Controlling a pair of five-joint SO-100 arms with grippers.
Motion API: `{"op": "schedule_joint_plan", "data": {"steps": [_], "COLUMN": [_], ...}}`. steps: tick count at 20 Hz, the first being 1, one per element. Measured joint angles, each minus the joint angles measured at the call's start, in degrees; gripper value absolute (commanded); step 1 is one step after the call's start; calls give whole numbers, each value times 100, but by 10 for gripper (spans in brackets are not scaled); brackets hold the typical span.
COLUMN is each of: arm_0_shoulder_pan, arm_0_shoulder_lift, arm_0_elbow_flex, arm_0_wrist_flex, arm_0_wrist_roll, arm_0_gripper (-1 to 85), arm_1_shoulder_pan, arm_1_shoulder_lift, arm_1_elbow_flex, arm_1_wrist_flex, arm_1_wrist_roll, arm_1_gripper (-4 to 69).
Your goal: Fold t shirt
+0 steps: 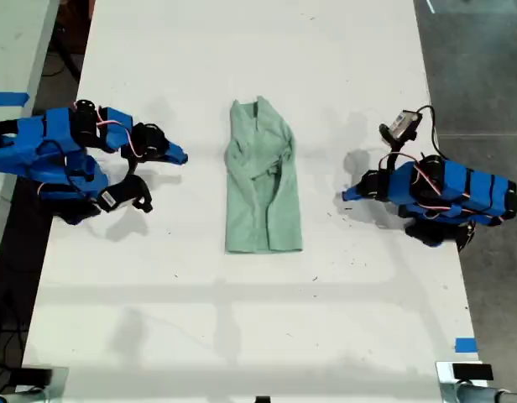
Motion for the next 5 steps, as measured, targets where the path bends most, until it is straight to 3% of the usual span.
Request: {"op": "schedule_joint_plan", "data": {"steps": [2,3,5], "arm_0_shoulder_pan": [-149,-264,-334], "arm_0_shoulder_lift": [844,1415,3164], "arm_0_elbow_flex": [1441,2039,2742], "arm_0_wrist_flex": [-712,-712,88], "arm_0_wrist_roll": [0,-35,-132], "arm_0_gripper": [0,0,0], "arm_1_shoulder_pan": [0,0,0], "arm_1_shoulder_lift": [0,0,0], "arm_1_elbow_flex": [0,0,0], "arm_1_wrist_flex": [0,0,0], "arm_1_wrist_roll": [0,0,0], "arm_1_gripper": [5,5,5]}}
